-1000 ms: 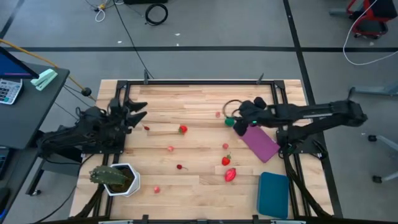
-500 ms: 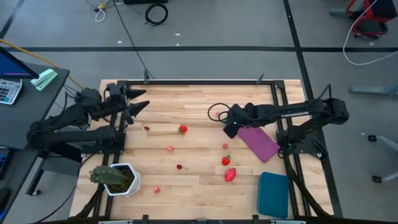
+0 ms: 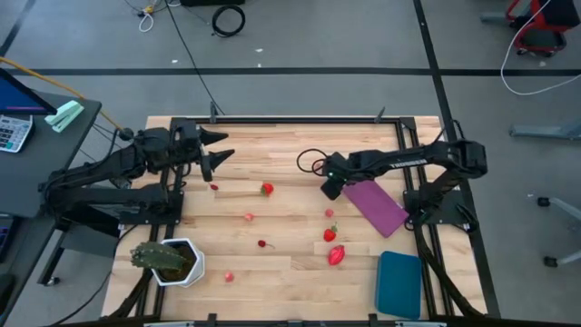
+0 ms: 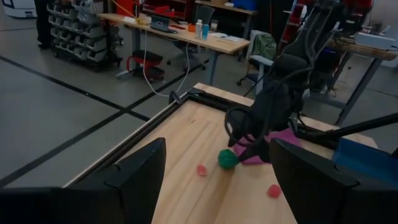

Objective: Pick and placing Produce into tupperware
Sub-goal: Put the green bell pepper into the blue bin

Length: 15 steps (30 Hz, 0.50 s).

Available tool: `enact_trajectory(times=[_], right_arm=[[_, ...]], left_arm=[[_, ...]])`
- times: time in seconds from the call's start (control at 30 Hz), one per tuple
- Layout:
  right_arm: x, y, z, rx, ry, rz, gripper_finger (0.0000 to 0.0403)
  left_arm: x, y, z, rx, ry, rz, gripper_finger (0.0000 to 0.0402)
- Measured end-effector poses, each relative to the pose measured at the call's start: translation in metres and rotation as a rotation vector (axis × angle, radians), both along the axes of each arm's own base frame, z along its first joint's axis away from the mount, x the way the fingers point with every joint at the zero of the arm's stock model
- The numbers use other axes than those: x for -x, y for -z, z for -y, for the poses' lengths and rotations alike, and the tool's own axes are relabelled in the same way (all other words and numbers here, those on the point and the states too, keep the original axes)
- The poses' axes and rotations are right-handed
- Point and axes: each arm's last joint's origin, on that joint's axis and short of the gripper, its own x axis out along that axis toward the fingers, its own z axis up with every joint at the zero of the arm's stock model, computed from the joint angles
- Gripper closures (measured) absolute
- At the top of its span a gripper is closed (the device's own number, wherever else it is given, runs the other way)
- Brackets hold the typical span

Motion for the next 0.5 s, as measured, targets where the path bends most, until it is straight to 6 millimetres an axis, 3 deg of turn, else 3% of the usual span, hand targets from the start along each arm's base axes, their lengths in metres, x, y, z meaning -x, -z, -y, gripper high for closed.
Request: enact_trajectory(times=[0.5], right_arm=[[-0.005, 0.028, 0.023, -0.017, 0.005, -0.063, 0.0142]], left_arm=[[0.000, 0.000, 0.000, -0.006, 0.000, 0.002, 0.0111]])
